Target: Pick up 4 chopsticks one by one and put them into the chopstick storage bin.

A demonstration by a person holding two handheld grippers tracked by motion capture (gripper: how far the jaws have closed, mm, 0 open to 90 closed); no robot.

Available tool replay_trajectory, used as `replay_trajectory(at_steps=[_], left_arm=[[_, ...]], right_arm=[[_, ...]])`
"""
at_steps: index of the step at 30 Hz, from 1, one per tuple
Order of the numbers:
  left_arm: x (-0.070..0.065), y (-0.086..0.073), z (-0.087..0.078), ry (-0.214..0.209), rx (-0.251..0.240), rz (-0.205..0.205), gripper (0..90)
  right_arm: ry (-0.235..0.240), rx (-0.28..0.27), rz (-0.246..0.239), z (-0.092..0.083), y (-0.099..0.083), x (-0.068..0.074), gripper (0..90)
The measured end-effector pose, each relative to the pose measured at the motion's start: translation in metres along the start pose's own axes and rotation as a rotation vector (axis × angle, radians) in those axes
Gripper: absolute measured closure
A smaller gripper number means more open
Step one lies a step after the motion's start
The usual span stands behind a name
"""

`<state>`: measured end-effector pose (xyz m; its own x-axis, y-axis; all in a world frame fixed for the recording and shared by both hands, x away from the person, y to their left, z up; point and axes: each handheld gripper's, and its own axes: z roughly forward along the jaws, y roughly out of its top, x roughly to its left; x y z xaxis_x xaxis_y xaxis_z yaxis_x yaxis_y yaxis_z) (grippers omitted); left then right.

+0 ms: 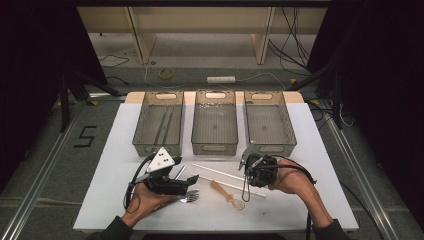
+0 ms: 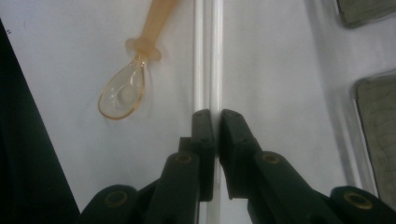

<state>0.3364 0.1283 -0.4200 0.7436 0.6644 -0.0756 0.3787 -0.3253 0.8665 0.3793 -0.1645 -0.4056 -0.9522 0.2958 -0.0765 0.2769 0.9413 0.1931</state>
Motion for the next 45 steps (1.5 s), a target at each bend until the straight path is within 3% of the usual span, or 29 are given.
replay_trajectory(at_steps=[5, 11, 16, 19, 24, 37, 45], left_arm=[[-0.005, 0.006, 0.005, -0.011, 0.035, 0.028, 16.5], [-0.017, 0.009, 0.019, -0.037, 0.123, 0.108, 16.6], [-0.022, 0.009, 0.029, -0.061, 0.168, 0.139, 16.7], [-0.024, 0.01, 0.033, -0.043, 0.192, 0.185, 17.8], [-0.032, 0.01, 0.042, -0.071, 0.235, 0.215, 20.7], [-0.037, 0.006, 0.052, -0.103, 0.325, 0.291, 41.8], [-0.039, 0.006, 0.053, -0.126, 0.341, 0.322, 56.0]], right_arm=[[-0.002, -0.009, -0.038, -0.004, 0.005, 0.007, 85.1], [0.003, -0.012, -0.066, -0.004, 0.009, 0.011, 85.1], [0.011, -0.008, -0.081, -0.004, 0.012, 0.016, 85.1], [0.009, -0.017, -0.09, -0.006, 0.014, 0.018, 85.1], [0.006, -0.025, -0.111, -0.008, 0.016, 0.023, 85.1], [0.024, -0.032, -0.16, -0.007, 0.019, 0.028, 85.1], [0.039, -0.033, -0.182, -0.007, 0.019, 0.03, 85.1]])
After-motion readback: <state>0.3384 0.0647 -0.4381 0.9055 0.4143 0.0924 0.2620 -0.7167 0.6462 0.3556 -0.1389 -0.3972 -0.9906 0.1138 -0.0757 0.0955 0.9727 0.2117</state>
